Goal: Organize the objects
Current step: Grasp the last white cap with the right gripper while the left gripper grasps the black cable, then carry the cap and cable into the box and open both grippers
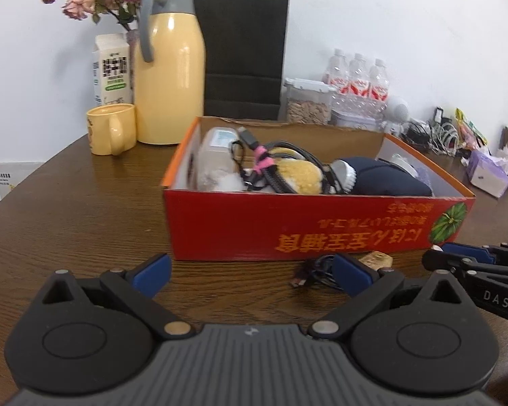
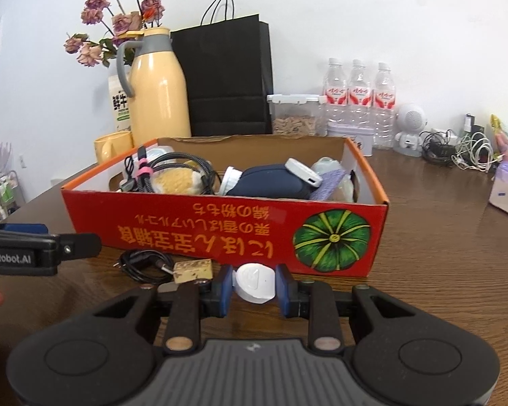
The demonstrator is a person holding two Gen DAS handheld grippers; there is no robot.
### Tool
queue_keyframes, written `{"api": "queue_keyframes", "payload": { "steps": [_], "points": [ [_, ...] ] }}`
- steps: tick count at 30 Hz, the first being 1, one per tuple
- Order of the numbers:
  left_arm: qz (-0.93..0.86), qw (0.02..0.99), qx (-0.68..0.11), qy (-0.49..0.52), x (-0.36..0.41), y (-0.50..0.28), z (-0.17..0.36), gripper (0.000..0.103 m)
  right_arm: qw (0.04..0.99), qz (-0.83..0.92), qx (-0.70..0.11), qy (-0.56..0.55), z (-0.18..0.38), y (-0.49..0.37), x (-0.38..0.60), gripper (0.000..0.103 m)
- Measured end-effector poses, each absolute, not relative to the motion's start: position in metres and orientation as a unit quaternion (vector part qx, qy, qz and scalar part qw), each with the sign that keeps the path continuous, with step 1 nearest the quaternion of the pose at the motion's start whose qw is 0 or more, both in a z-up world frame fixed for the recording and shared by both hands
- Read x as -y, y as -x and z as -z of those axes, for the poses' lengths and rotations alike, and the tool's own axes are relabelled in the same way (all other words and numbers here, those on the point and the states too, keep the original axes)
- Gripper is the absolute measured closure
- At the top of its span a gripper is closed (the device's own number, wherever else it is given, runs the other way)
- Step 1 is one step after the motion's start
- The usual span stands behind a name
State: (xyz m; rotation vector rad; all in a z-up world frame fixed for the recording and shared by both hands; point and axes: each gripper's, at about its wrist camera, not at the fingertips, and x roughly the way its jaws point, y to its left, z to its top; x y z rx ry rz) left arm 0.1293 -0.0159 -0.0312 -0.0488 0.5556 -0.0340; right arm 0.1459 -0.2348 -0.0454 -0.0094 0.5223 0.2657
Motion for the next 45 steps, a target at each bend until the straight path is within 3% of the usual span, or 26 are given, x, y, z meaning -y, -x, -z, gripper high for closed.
{"api": "queue_keyframes", "payload": {
  "steps": [10, 15, 17, 18, 19, 33, 45],
  "points": [
    [0.023, 0.949, -0.313, 0.017, 0.041, -0.157, 0.039, 0.001, 0.959, -0.127, -0.251, 0.003, 0.045, -0.144, 0.238, 0.077],
    [0.034, 0.942, -0.334, 0.025, 0.044, -0.165, 0.045, 0.028, 0.959, -0.130, -0.251, 0.003, 0.044, -0.143, 0.237, 0.077],
    [0.045, 0.942, -0.332, 0.031, 0.043, -0.164, 0.045, 0.044, 0.959, -0.131, -0.251, 0.003, 0.044, -0.143, 0.237, 0.077],
    [0.055, 0.942, -0.330, 0.037, 0.042, -0.163, 0.045, 0.064, 0.959, -0.131, -0.251, 0.003, 0.044, -0.143, 0.236, 0.077],
    [0.067, 0.941, -0.329, 0.044, 0.041, -0.162, 0.045, 0.074, 0.959, -0.132, -0.251, 0.003, 0.044, -0.143, 0.236, 0.077],
    [0.088, 0.955, -0.279, 0.056, 0.039, -0.140, 0.034, 0.080, 0.959, -0.137, -0.248, 0.003, 0.044, -0.141, 0.236, 0.077],
    [0.095, 0.973, -0.201, 0.058, 0.034, -0.123, -0.009, 0.080, 0.968, -0.158, -0.196, 0.004, 0.020, -0.130, 0.237, 0.077]
  ]
}}
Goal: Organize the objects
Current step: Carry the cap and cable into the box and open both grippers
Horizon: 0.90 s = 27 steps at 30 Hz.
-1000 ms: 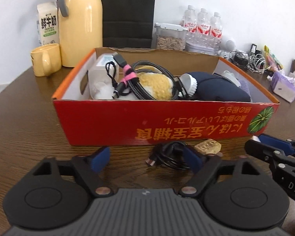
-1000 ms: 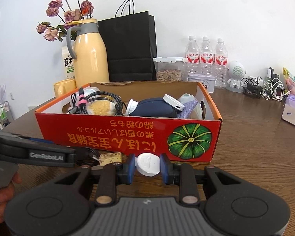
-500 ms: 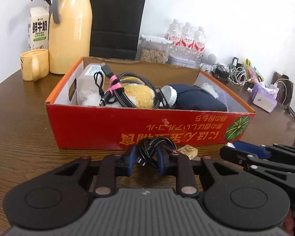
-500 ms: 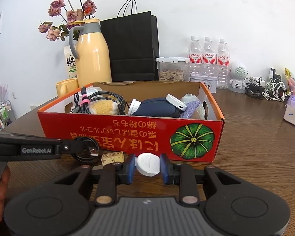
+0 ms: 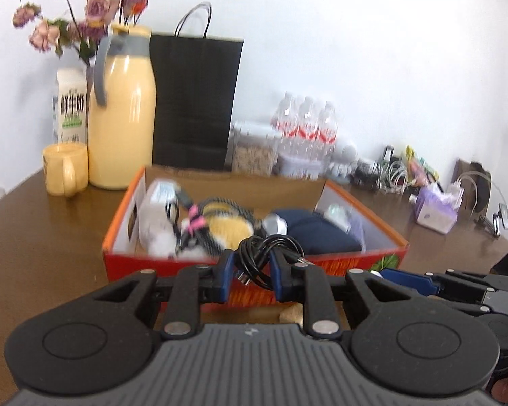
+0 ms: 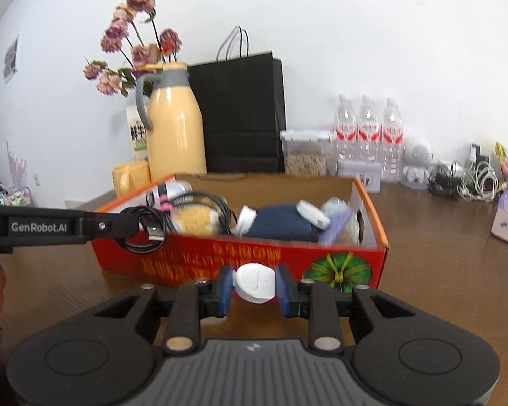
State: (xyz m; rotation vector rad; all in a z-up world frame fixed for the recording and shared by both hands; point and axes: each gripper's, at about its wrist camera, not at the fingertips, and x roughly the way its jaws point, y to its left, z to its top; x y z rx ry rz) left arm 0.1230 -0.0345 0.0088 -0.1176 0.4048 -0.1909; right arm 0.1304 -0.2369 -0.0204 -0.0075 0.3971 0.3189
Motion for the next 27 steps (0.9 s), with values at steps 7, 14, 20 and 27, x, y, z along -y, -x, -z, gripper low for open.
{"api": "queue_keyframes", "payload": {
  "steps": [7, 14, 20, 27],
  "points": [
    [0.090, 0.981, -0.161, 0.055, 0.038, -0.139, -0.036, 0.080, 0.975, -0.163, -0.152, 0.013, -0.014, -0.148, 0.232, 0.077],
    [0.060, 0.984, -0.154, 0.063, 0.043, -0.176, -0.050, 0.080, 0.976, -0.160, -0.149, 0.011, -0.029, -0.191, 0.223, 0.077],
    [0.030, 0.982, -0.170, 0.083, 0.042, -0.213, -0.041, 0.080, 0.975, -0.145, -0.170, -0.002, -0.017, -0.233, 0.215, 0.077],
    [0.015, 0.977, -0.195, 0.080, 0.040, -0.232, -0.020, 0.080, 0.971, -0.132, -0.199, -0.010, 0.008, -0.254, 0.217, 0.077]
  ]
}}
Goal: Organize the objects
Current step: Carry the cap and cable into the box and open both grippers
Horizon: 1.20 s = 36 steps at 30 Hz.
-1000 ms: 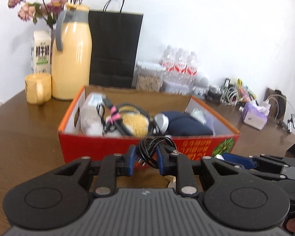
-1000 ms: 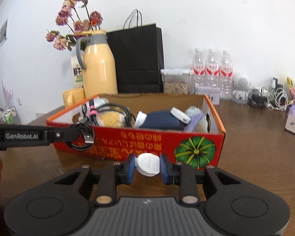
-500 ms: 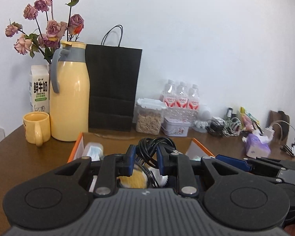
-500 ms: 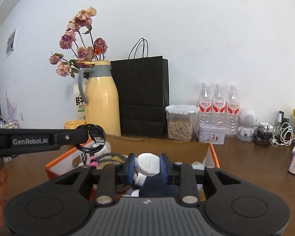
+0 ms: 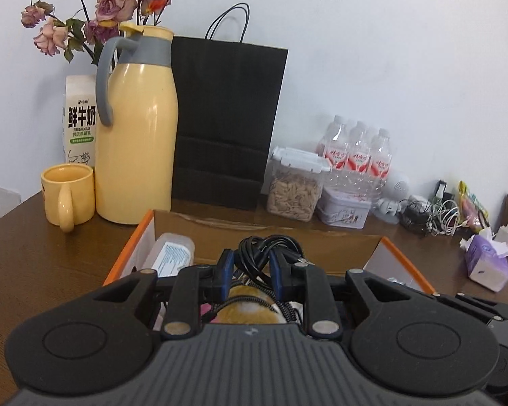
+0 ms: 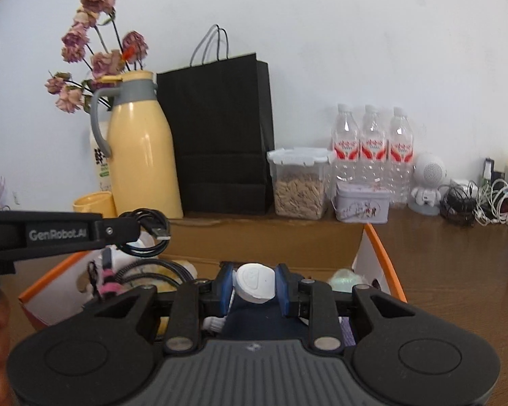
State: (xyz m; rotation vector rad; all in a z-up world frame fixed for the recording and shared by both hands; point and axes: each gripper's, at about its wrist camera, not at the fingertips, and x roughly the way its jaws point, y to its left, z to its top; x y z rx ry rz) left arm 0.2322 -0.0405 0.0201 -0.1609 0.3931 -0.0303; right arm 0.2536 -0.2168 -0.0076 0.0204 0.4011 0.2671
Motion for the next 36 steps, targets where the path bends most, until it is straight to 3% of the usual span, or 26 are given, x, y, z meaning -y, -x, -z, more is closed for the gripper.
{"api": "queue_keyframes", "payload": {
  "steps": [8, 10, 12, 14, 16, 18, 36],
  "points": [
    [0.006, 0.980, -0.190, 0.065, 0.040, -0.225, -0.017, 0.078, 0.968, -0.128, -0.213, -0.022, 0.015, -0.252, 0.223, 0.076],
    [0.003, 0.981, -0.183, 0.061, 0.039, -0.221, -0.019, 0.071, 0.968, -0.130, -0.213, -0.023, 0.016, -0.250, 0.224, 0.070],
    [-0.004, 0.983, -0.174, 0.061, 0.037, -0.217, -0.020, 0.046, 0.969, -0.131, -0.209, -0.024, 0.015, -0.248, 0.224, 0.054],
    [-0.008, 0.985, -0.164, 0.058, 0.035, -0.214, -0.023, 0.033, 0.971, -0.125, -0.202, -0.021, 0.013, -0.245, 0.224, 0.022],
    [-0.015, 0.986, -0.157, 0.058, 0.034, -0.211, -0.025, 0.012, 0.974, -0.117, -0.192, -0.017, 0.011, -0.242, 0.224, 0.009],
    [-0.019, 0.987, -0.149, 0.060, 0.032, -0.209, -0.026, 0.000, 0.976, -0.113, -0.185, -0.020, 0.010, -0.239, 0.227, 0.003],
    [-0.016, 0.988, -0.136, 0.067, 0.028, -0.192, -0.032, 0.000, 0.979, -0.108, -0.171, -0.020, 0.002, -0.224, 0.233, 0.000]
  ]
}}
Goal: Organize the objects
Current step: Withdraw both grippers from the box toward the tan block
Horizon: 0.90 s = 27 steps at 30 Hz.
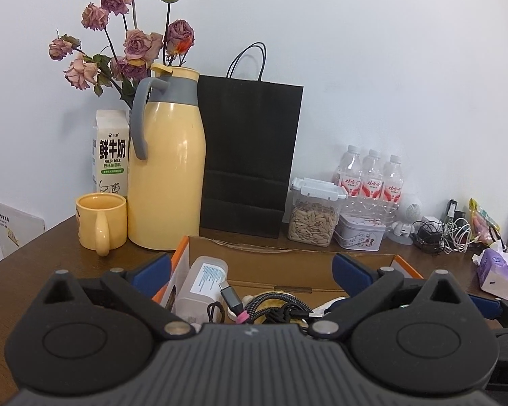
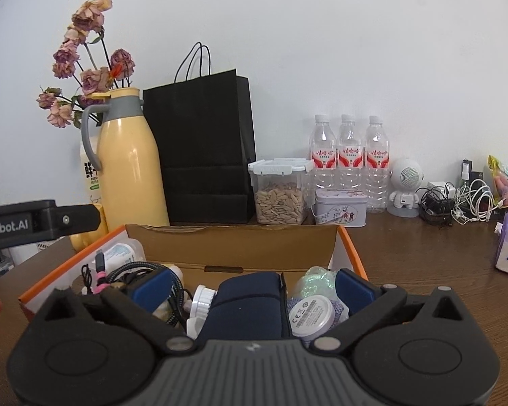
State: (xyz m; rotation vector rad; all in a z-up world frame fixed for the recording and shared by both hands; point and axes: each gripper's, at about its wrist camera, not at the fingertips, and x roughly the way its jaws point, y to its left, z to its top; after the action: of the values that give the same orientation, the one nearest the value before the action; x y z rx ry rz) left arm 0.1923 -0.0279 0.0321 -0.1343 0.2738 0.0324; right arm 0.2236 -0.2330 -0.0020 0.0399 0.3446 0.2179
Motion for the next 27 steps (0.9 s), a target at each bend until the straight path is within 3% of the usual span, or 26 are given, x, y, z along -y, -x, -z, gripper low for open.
{"api": "queue_keyframes", "payload": {
  "steps": [15, 27],
  "points": [
    [0.009, 0.989, -0.142, 0.052, 0.020, -0.146, -0.038, 0.000, 0.977, -0.130, -0.170, 0.001, -0.005, -0.168, 0.241, 0.000],
    [0.002, 0.980, -0.199, 0.027, -0.002, -0.119, -0.008, 0.000, 0.963, -0.140, -0.229, 0.024, 0.023, -0.141, 0.241, 0.000]
  ]
}}
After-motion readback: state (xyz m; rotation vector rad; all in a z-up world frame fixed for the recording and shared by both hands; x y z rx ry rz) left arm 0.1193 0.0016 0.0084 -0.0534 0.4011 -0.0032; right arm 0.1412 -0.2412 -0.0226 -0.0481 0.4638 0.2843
